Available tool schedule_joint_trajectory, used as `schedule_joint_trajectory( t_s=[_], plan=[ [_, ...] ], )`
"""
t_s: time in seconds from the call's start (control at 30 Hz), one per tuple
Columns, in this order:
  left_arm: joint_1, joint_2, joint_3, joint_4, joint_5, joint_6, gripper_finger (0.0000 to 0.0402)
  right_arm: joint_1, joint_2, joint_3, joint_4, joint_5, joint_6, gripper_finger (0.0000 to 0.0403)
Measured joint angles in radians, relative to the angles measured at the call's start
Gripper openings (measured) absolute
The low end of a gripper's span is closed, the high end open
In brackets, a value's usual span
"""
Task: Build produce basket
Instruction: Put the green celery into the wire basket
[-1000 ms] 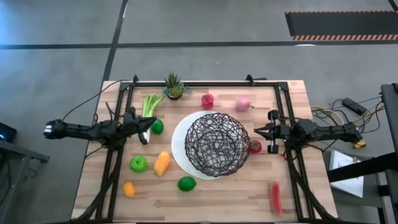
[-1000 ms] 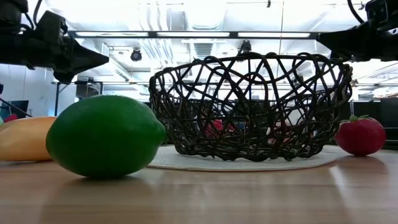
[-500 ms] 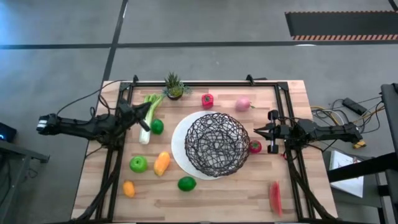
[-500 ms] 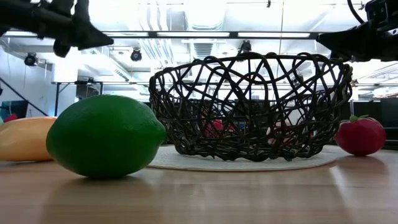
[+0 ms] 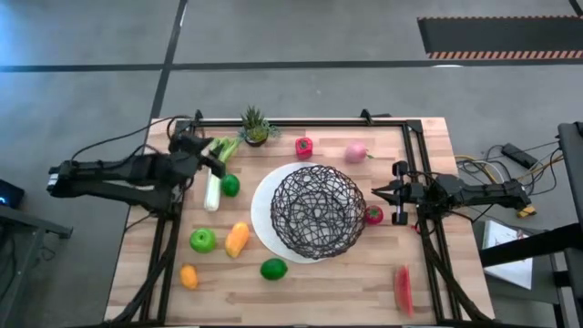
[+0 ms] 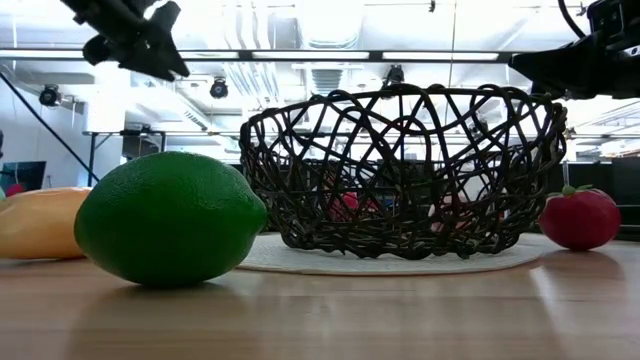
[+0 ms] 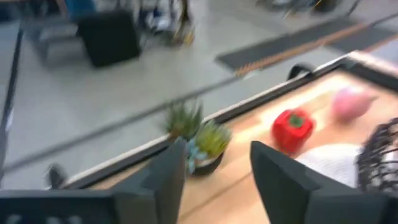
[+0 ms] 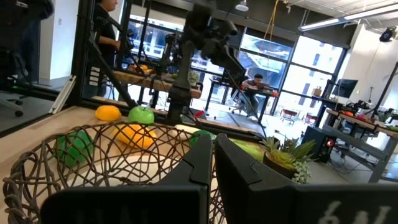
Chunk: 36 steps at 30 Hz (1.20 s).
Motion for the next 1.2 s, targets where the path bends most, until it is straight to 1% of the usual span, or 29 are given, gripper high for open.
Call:
schedule_joint_trajectory(
  t_s=[0.1,0.2,0.37,0.43,0.5,0.57,0.7,0.77,0.83,0.97,1.07,1.13,1.2],
  plan=[
    [0.149,0.074,0.071,-0.105,0.164,-0.02,0.0209,0.0,0.0,0.0,0.0,0.0,0.0,0.0011],
    [0.315,0.15,0.099,-0.156,0.331,-0.003,0.0225,0.0,0.0,0.0,0.0,0.0,0.0,0.0011],
    [0.568,0.253,0.08,-0.181,0.525,0.049,0.023,0.0,0.0,0.0,0.0,0.0,0.0,0.0011],
    [0.644,0.297,0.062,-0.18,0.601,0.072,0.0231,0.0,0.0,0.0,0.0,0.0,0.0,0.0011],
    [0.696,0.346,0.044,-0.181,0.651,0.092,0.0231,0.0,0.0,0.0,0.0,0.0,0.0,0.0011],
    [0.722,0.396,0.032,-0.181,0.672,0.105,0.0231,0.0,0.0,0.0,0.0,0.0,0.0,0.0011],
    [0.734,0.493,0.025,-0.173,0.68,0.121,0.0232,0.0,0.0,0.0,0.0,0.0,0.0,0.0011],
    [0.734,0.532,0.019,-0.16,0.713,0.121,0.0238,0.0,0.0,0.0,0.0,0.0,0.0,0.0011],
    [0.734,0.569,0.015,-0.157,0.731,0.121,0.0255,0.0,0.0,0.0,0.0,0.0,0.0,0.0011],
    [0.734,0.619,0.009,-0.145,0.727,0.121,0.0307,0.0,0.0,0.0,0.0,0.0,0.0,0.0011],
    [0.734,0.642,-0.005,-0.101,0.726,0.119,0.0342,0.0,0.0,0.0,0.0,0.0,0.0,0.0011],
    [0.734,0.657,-0.02,-0.084,0.726,0.104,0.0354,0.0,0.0,0.0,0.0,0.0,0.0,0.0011],
    [0.734,0.674,-0.033,-0.07,0.726,0.098,0.0358,0.0,0.0,0.0,0.0,0.0,0.0,0.0011]
  ],
)
